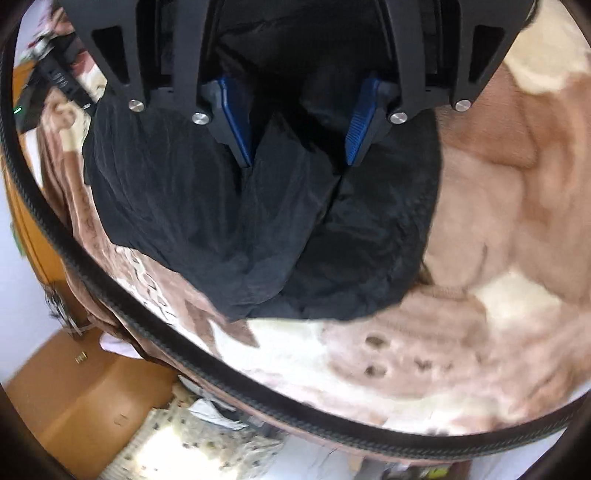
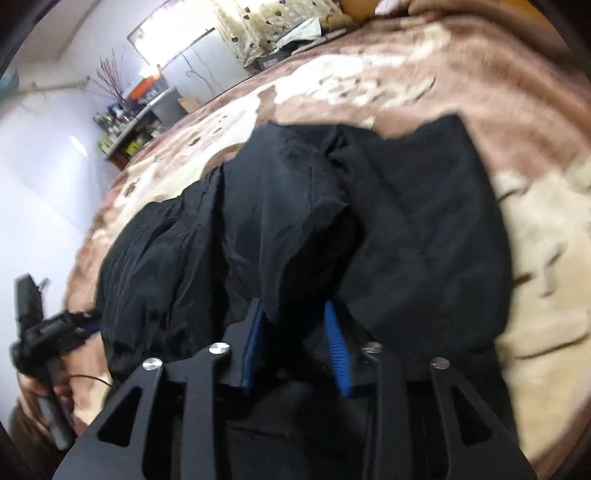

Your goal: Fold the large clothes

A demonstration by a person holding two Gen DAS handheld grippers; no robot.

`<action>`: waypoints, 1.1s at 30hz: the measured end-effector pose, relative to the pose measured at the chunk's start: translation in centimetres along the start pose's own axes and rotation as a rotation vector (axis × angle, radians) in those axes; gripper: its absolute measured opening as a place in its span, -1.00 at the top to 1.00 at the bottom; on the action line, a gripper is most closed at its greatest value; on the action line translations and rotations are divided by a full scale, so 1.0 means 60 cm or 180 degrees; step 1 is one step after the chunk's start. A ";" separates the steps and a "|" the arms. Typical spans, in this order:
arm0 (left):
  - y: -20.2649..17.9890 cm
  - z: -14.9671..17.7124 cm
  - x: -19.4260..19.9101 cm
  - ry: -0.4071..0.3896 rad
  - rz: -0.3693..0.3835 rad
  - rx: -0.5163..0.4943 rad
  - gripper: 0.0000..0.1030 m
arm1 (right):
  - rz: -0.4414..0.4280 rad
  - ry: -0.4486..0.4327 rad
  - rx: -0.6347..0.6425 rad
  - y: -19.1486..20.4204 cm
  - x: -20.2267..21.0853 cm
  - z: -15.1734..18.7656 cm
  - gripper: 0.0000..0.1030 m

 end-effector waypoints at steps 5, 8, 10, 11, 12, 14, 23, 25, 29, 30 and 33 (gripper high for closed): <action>-0.046 -0.007 0.072 -0.0380 -0.0452 -0.0410 -0.14 | 0.0197 -0.0635 0.0671 0.082 0.067 -0.002 0.03; -0.102 -0.028 0.073 -0.0488 -0.0317 -0.0681 -0.19 | 0.0294 -0.0604 0.1037 0.133 0.033 -0.006 0.03; -0.137 -0.040 0.045 -0.0397 -0.0331 -0.0849 -0.23 | 0.0225 -0.0433 0.1114 0.153 -0.001 -0.002 0.03; -0.150 -0.043 0.029 -0.0386 -0.0446 -0.0931 -0.23 | 0.0243 -0.0390 0.1124 0.157 -0.015 0.003 0.03; -0.159 -0.045 0.014 -0.0357 -0.0546 -0.1009 -0.23 | 0.0228 -0.0333 0.1135 0.157 -0.029 0.008 0.03; -0.165 -0.039 -0.030 -0.0147 -0.0672 -0.1192 -0.23 | 0.0029 -0.0067 0.1014 0.145 -0.063 0.017 0.03; -0.138 -0.008 -0.115 0.0009 -0.0745 -0.1230 -0.32 | 0.0356 0.0032 0.1283 0.120 -0.142 0.068 0.02; -0.136 -0.006 -0.126 0.0022 -0.0769 -0.1234 -0.33 | 0.0441 0.0044 0.1298 0.122 -0.153 0.072 0.02; -0.139 -0.008 -0.127 0.0079 -0.0757 -0.1161 -0.33 | 0.0442 0.0122 0.1242 0.129 -0.152 0.058 0.02; -0.140 -0.014 -0.120 0.0109 -0.0744 -0.1116 -0.32 | 0.0416 0.0168 0.1211 0.133 -0.141 0.049 0.02; -0.145 -0.032 -0.081 0.0020 -0.0748 -0.1128 -0.32 | 0.0260 -0.0195 0.1003 0.132 -0.075 0.016 0.02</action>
Point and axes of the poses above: each gripper's, at about its wrist camera, not at the fingertips, and x roughly against the way its jaws point, y to its left, z to its underside, the point moved 1 cm from there along -x, roughly the way its jaws point, and after that the axes turned 11 degrees about -x, right-handed, at the moved point
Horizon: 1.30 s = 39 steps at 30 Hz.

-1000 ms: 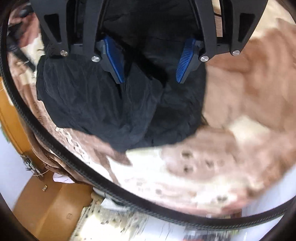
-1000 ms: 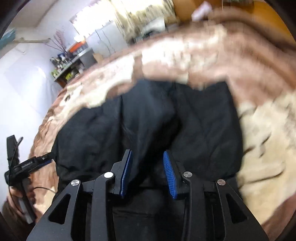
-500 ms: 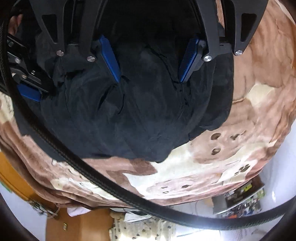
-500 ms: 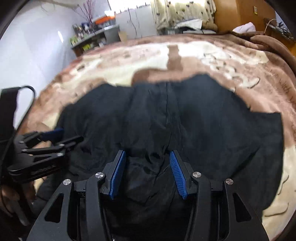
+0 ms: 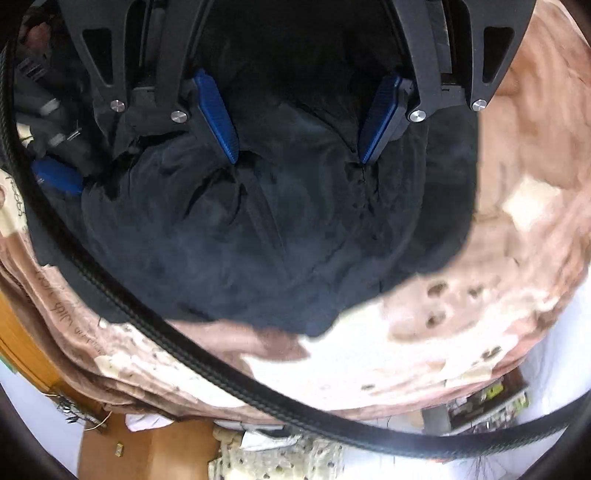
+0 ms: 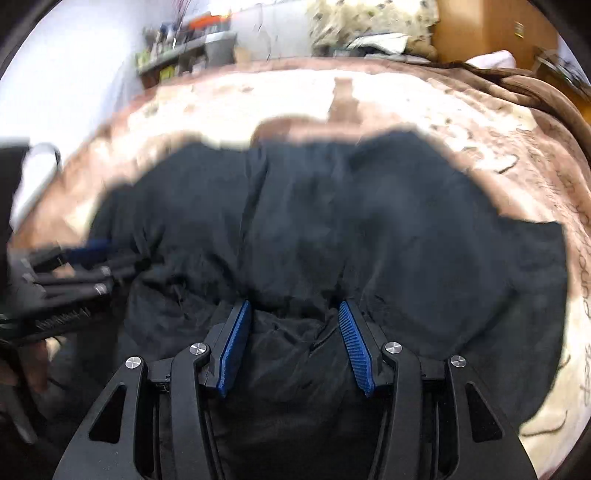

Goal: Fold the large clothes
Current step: 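Open both grippers to release the folded jacket, then move both open grippers back to the hem edge of the black jacket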

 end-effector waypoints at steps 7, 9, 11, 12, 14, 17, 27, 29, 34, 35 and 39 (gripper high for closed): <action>0.007 -0.001 -0.002 -0.0095 -0.0365 -0.0150 -0.33 | 0.0445 -0.0003 0.0049 -0.055 -0.039 -0.017 0.02; 0.007 0.007 -0.019 -0.0068 -0.0310 -0.0094 -0.35 | 0.0465 0.0080 0.0056 -0.061 -0.057 -0.009 0.02; 0.001 0.012 -0.030 -0.0071 -0.0362 -0.0156 -0.36 | 0.0498 0.0108 0.0001 -0.063 -0.066 -0.007 0.02; -0.002 0.013 -0.033 -0.0053 -0.0378 -0.0189 -0.37 | 0.0516 0.0108 -0.0002 -0.064 -0.070 -0.002 0.02; -0.001 0.014 -0.041 -0.0010 -0.0316 -0.0144 -0.37 | 0.0506 0.0186 -0.0051 -0.069 -0.081 0.004 0.02; 0.007 0.015 -0.046 0.0050 -0.0172 -0.0028 -0.39 | 0.0436 0.0247 -0.0144 -0.076 -0.082 0.004 0.02; 0.042 0.023 0.044 0.0081 0.0341 0.0045 -0.40 | 0.0341 0.0073 -0.0056 -0.048 0.033 -0.016 0.02; 0.055 0.041 0.080 0.0010 0.0434 0.0066 -0.40 | 0.0229 0.0010 -0.0087 -0.054 0.084 -0.006 0.02; 0.088 0.120 0.163 -0.0075 0.0479 0.0164 -0.44 | 0.0139 -0.0045 -0.0085 -0.079 0.189 0.054 0.02; 0.095 0.139 0.178 -0.0096 0.0510 0.0196 -0.44 | 0.0156 -0.0056 -0.0096 -0.087 0.210 0.072 0.02; 0.103 0.211 0.222 -0.0023 0.0490 0.0181 -0.48 | 0.0304 -0.0010 -0.0164 -0.121 0.263 0.132 0.01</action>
Point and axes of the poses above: each gripper's, at about its wrist camera, not at the fingertips, and x roughly against the way its jaws point, y to its left, z to its underside, the point moved 1 cm from there along -x, roughly the way its jaws point, and after that the axes turned 11 degrees about -x, right-handed, at the moved point
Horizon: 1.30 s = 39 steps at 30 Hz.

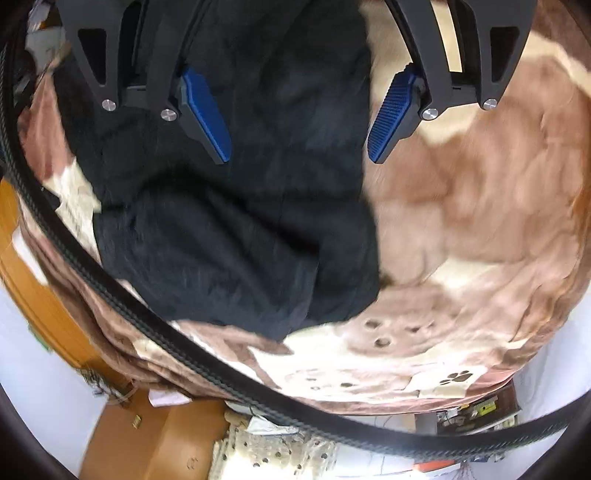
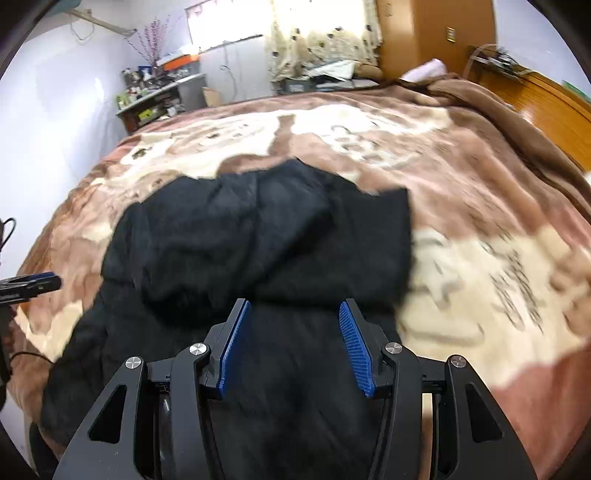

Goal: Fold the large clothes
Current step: 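Move both open grippers back to the hem edge of the black jacket, then grasp the jacket hem edge with both grippers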

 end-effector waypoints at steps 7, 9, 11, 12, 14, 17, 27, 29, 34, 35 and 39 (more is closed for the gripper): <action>0.004 0.107 0.031 0.0155 0.0068 0.0193 -0.48 | 0.0092 0.0085 -0.0233 -0.055 0.055 0.077 0.01; 0.001 0.134 0.031 0.0216 0.0113 0.0197 -0.48 | 0.0087 0.0151 -0.0331 -0.073 0.068 0.105 -0.01; 0.001 0.165 0.032 0.0241 0.0150 0.0234 -0.48 | 0.0156 0.0156 -0.0365 -0.088 0.078 0.129 -0.13; 0.002 0.181 0.034 0.0233 0.0123 0.0273 -0.48 | 0.0210 0.0176 -0.0357 -0.095 0.082 0.141 -0.13; 0.005 0.201 0.035 0.0267 0.0100 0.0329 -0.48 | 0.0243 0.0202 -0.0338 -0.103 0.091 0.161 -0.13; 0.008 0.227 0.038 0.0266 0.0139 0.0436 -0.48 | 0.0222 0.0241 -0.0383 -0.116 0.095 0.182 -0.18; -0.021 0.282 0.015 0.0457 0.0314 0.0477 -0.62 | 0.0272 0.0476 -0.0575 -0.151 0.074 0.244 -0.44; -0.027 0.289 0.007 0.0491 0.0325 0.0513 -0.62 | 0.0241 0.0515 -0.0630 -0.156 0.069 0.253 -0.44; -0.032 0.296 -0.002 0.0528 0.0261 0.0572 -0.62 | 0.0194 0.0549 -0.0661 -0.160 0.062 0.264 -0.44; -0.035 0.295 -0.001 0.0518 0.0256 0.0551 -0.62 | 0.0190 0.0590 -0.0686 -0.162 0.057 0.265 -0.44; -0.039 0.296 -0.011 0.0554 0.0271 0.0595 -0.62 | 0.0155 0.0696 -0.0821 -0.167 0.045 0.267 -0.44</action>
Point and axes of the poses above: each gripper's, at about its wrist camera, not at the fingertips, and x roughly against the way its jaws point, y to its left, z to its underside, the point moved 1 cm from there along -x, roughly the way its jaws point, and after that the axes turned 11 degrees about -x, right-handed, at the moved point
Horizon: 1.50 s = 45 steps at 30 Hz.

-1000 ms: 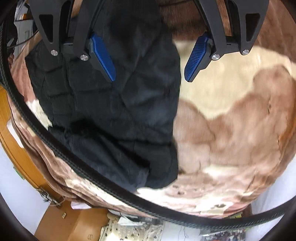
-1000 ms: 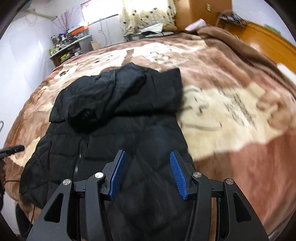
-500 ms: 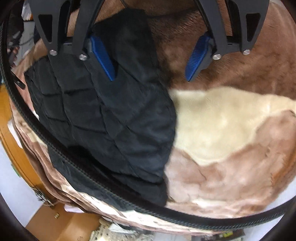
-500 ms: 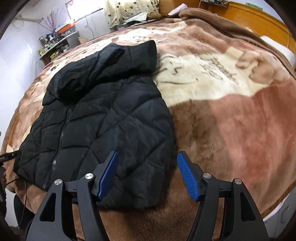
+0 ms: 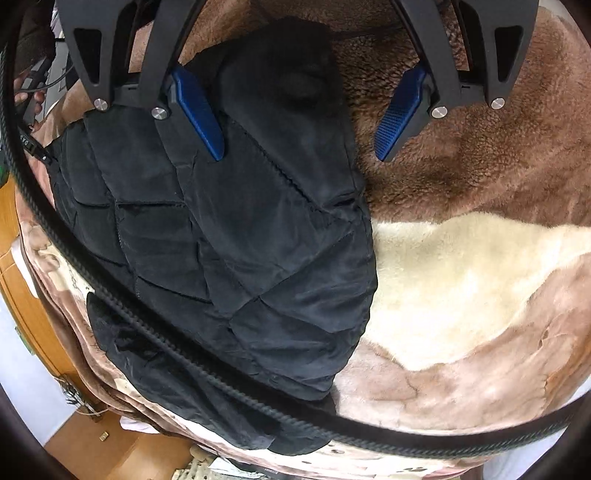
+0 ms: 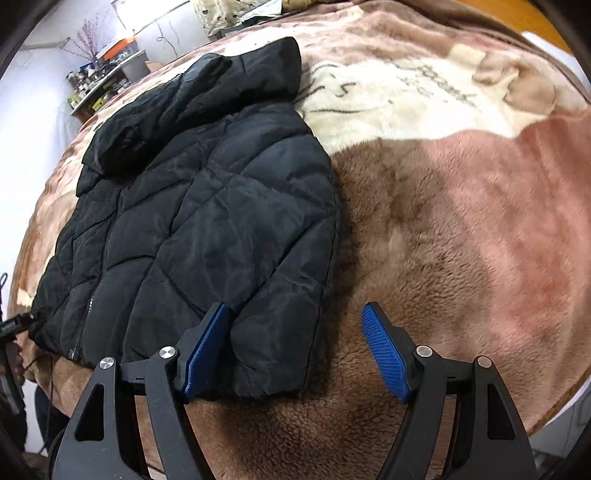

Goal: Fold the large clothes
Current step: 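Grasp the jacket hem edge with both grippers, then lift the hem with both grippers and fold it over toward the hood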

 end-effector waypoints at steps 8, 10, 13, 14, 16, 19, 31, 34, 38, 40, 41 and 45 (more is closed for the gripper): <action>-0.021 0.004 -0.012 0.0030 0.0021 -0.0125 0.16 | -0.0202 0.0100 -0.0033 0.019 0.006 0.010 0.41; -0.031 0.000 -0.001 -0.0013 0.0009 -0.0214 0.35 | -0.0285 0.0038 -0.0013 0.024 0.022 0.012 0.53; -0.041 -0.005 0.019 -0.0050 -0.0023 -0.0349 0.49 | -0.0377 -0.0078 0.0007 0.032 0.051 0.010 0.63; -0.046 -0.006 0.030 -0.0090 -0.0023 -0.0399 0.50 | -0.0383 -0.0115 0.0032 0.036 0.060 0.010 0.65; -0.055 -0.008 0.050 -0.0156 -0.0028 -0.0459 0.54 | -0.0395 -0.0192 0.0096 0.046 0.079 0.012 0.67; -0.062 -0.010 0.082 -0.0259 0.0014 -0.0494 0.56 | -0.0449 -0.0286 0.0195 0.060 0.112 0.016 0.68; -0.060 0.028 0.194 -0.0398 0.0278 -0.0563 0.56 | -0.0592 -0.0451 0.0328 0.050 0.225 0.054 0.68; -0.065 0.018 0.208 -0.0448 0.0290 -0.0602 0.56 | -0.0572 -0.0522 0.0368 0.061 0.235 0.038 0.69; -0.079 -0.012 0.219 -0.0519 0.0245 -0.0628 0.56 | -0.0531 -0.0613 0.0442 0.086 0.238 0.012 0.68; -0.090 -0.032 0.227 -0.0573 0.0197 -0.0686 0.56 | -0.0494 -0.0661 0.0535 0.105 0.237 -0.010 0.68; -0.097 -0.039 0.231 -0.0592 0.0186 -0.0707 0.56 | -0.0493 -0.0678 0.0553 0.111 0.237 -0.019 0.68; -0.101 -0.097 0.241 -0.0696 0.0206 -0.0694 0.56 | -0.0480 -0.0752 0.0590 0.135 0.237 -0.060 0.68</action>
Point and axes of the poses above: each gripper's, at about its wrist camera, not at the fingertips, and x roughly against the way its jaws point, y to its left, z to its underside, the point moved 1 cm from there along -x, roughly the way its jaws point, and after that the axes turned 11 degrees about -x, right-handed, at the moved point
